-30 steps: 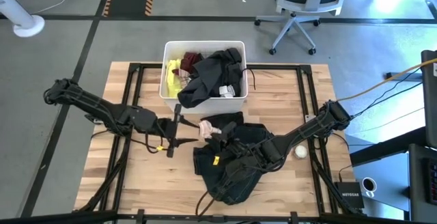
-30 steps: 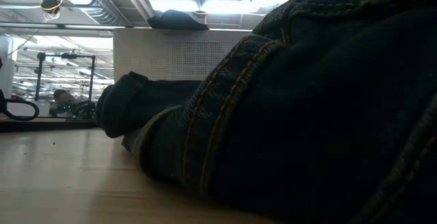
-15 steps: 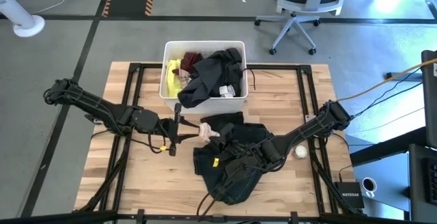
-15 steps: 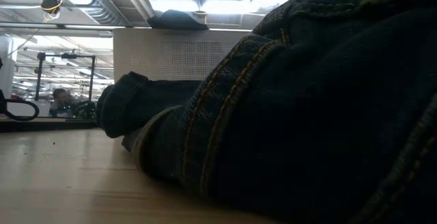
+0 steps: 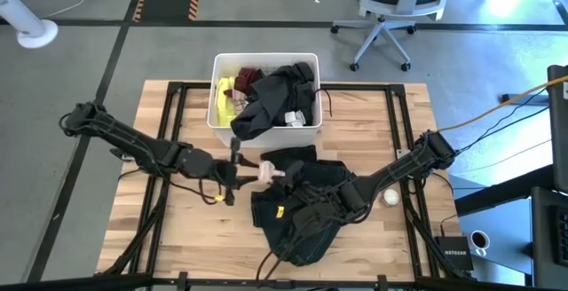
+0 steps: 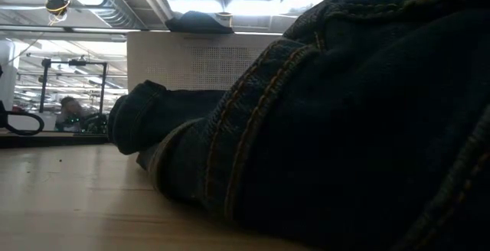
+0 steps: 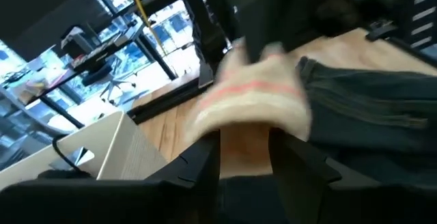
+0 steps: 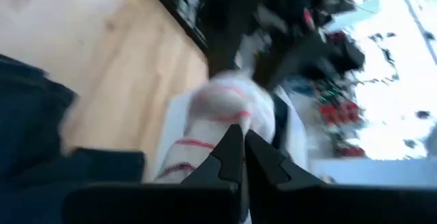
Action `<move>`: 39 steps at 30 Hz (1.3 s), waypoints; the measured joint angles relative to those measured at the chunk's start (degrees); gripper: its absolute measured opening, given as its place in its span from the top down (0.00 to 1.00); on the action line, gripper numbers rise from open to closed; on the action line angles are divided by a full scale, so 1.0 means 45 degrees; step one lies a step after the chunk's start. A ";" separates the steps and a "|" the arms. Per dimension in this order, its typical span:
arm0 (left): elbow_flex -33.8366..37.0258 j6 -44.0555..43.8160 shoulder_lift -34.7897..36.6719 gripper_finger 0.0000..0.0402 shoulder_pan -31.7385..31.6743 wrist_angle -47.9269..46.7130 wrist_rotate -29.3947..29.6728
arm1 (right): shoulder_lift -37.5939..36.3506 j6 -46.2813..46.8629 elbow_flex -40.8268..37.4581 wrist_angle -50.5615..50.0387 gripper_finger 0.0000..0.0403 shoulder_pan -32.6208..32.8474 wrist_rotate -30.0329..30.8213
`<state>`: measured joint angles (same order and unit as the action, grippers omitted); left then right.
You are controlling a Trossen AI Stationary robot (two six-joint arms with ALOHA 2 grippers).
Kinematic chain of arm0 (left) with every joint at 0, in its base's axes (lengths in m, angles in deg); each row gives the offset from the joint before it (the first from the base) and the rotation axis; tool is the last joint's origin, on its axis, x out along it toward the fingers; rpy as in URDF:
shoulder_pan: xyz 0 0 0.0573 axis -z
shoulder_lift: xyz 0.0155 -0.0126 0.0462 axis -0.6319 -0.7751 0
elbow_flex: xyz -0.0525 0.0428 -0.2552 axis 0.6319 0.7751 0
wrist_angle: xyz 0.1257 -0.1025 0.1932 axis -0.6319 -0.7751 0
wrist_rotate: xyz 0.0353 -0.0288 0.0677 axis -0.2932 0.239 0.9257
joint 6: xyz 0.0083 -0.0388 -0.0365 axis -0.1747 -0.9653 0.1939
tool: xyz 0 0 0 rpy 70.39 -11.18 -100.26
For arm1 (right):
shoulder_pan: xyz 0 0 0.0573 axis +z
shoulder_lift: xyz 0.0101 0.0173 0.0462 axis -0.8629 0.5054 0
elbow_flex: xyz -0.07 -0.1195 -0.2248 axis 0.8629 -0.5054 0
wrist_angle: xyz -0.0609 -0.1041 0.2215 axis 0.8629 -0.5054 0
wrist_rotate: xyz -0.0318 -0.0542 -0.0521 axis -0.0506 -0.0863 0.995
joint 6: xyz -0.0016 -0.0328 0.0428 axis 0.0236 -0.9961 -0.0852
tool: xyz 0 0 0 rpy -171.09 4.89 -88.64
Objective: Sort clothes
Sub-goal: Put the beige sock into the white laundry organizer
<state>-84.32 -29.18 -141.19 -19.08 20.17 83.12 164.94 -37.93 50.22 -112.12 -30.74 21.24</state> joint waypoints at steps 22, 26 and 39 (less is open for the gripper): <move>0.0000 -0.2916 0.3611 0.70 0.1429 -0.2349 0.0827 | -0.1049 -0.0282 -0.0005 -0.1153 0.98 -0.4383 0.0788; 0.0000 -0.3367 0.3593 0.70 0.1429 -0.2881 0.0821 | -0.1469 -0.0198 0.0006 -0.0931 0.98 -0.5902 -0.0093; 0.0000 -0.4748 0.3578 0.70 0.1429 -0.3641 0.0821 | -0.1545 0.1881 0.0000 -0.0570 0.94 -0.8134 -0.3039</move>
<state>-84.32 -50.54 -125.09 -12.64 3.78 86.82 157.99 -29.47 50.22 -114.68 -67.34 7.57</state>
